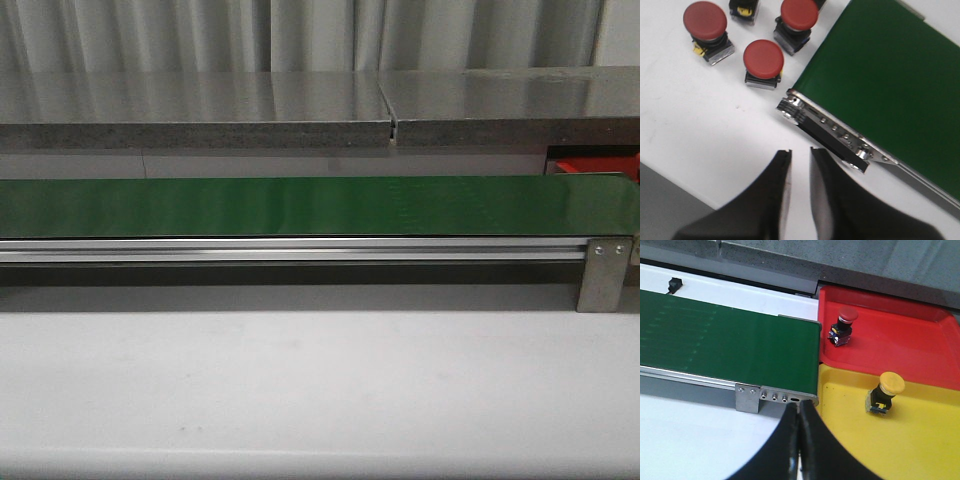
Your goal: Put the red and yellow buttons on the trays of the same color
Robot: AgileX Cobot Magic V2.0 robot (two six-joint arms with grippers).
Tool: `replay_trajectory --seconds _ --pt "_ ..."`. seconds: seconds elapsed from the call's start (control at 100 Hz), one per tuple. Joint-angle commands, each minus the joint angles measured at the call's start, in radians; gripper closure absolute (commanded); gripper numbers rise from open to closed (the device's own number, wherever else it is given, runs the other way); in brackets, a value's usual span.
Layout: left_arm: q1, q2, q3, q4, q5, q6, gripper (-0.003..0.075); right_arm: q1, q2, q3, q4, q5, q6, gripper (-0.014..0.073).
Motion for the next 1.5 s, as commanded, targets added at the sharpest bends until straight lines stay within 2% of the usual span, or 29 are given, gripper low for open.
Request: replay_trajectory --seconds 0.0,0.04,0.05,0.1,0.16,0.38,0.65,1.18,1.3,1.49 --pt "0.018 0.031 -0.068 -0.026 -0.007 0.006 0.0419 0.000 -0.002 -0.024 -0.002 -0.068 -0.008 0.0684" --pt "0.025 0.058 -0.087 -0.026 -0.009 0.006 0.0344 0.000 -0.002 -0.024 -0.002 -0.068 -0.008 0.0684" --pt "0.027 0.066 -0.094 -0.024 -0.009 0.006 0.0302 0.000 -0.002 -0.024 -0.002 -0.068 -0.008 0.0684" --pt "0.032 0.096 -0.120 -0.022 -0.007 0.006 0.0225 0.000 -0.002 -0.024 -0.002 -0.068 -0.008 0.0684" --pt "0.032 0.127 -0.148 -0.010 0.004 0.006 0.0189 0.000 -0.002 -0.024 -0.002 -0.068 -0.008 0.0684" --pt "0.032 0.263 -0.267 -0.001 0.100 -0.025 0.0222 0.000 -0.002 -0.024 -0.002 -0.068 -0.008 0.0684" --pt "0.032 0.397 -0.363 0.040 0.135 -0.111 0.0230 0.000 -0.002 -0.024 -0.002 -0.068 -0.008 0.0684" --pt "0.057 0.531 -0.419 0.032 0.078 -0.171 0.0230 0.000 -0.002 -0.024 -0.002 -0.068 -0.008 0.0684" --pt "0.057 0.540 -0.419 0.030 0.055 -0.171 0.0289 0.000 -0.002 -0.024 -0.002 -0.068 -0.008 0.0684" --pt "0.057 0.540 -0.419 0.030 0.028 -0.171 0.0503 0.000 -0.002 -0.024 -0.002 -0.068 -0.008 0.0684"
